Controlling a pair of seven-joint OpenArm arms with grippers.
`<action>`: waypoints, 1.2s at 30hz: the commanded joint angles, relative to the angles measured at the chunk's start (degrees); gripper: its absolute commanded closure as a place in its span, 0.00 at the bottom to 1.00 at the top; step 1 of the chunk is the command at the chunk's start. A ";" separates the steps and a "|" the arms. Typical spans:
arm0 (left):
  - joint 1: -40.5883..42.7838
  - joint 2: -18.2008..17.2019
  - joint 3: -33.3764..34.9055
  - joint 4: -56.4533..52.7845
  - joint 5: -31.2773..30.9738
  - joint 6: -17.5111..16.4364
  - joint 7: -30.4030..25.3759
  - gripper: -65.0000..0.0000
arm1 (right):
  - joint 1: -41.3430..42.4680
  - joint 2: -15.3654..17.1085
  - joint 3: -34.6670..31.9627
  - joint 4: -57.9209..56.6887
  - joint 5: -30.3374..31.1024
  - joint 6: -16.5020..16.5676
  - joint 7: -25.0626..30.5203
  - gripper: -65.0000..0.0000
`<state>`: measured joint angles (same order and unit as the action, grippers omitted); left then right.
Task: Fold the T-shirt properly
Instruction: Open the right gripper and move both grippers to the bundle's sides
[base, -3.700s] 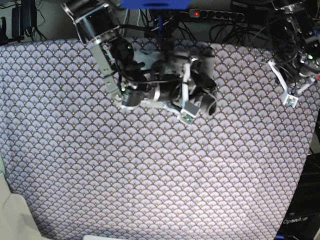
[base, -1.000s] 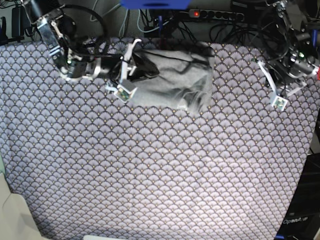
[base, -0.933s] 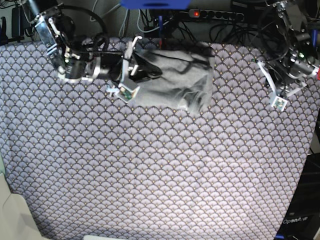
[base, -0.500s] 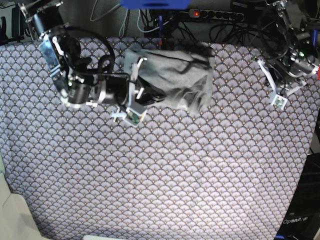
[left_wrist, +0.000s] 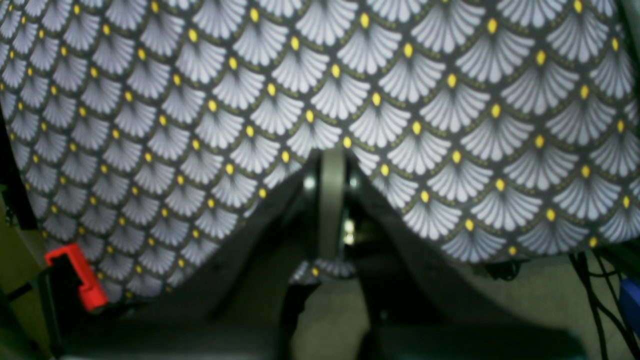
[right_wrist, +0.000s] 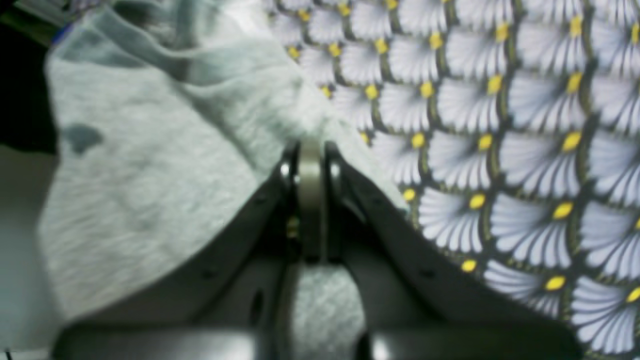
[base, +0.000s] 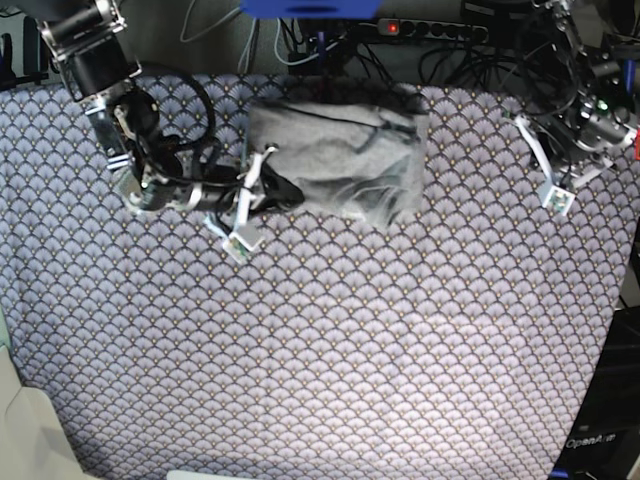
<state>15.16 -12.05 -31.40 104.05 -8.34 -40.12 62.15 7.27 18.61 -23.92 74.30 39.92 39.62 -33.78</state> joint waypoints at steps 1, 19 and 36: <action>-0.61 -0.65 -0.29 1.05 -0.23 0.12 -0.57 1.00 | 0.95 0.33 0.14 -0.41 0.47 0.38 1.30 1.00; 1.33 -1.18 4.01 2.10 -0.23 0.12 -0.83 1.00 | -3.27 4.64 2.69 26.40 0.47 0.38 -8.20 1.00; 9.68 -0.91 23.88 8.35 14.98 0.12 -11.38 1.00 | -11.44 12.91 17.81 25.87 0.39 0.38 -8.11 1.00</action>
<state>24.93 -12.51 -7.31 111.24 6.76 -40.29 51.48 -4.51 30.81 -6.52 99.31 39.24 39.62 -42.92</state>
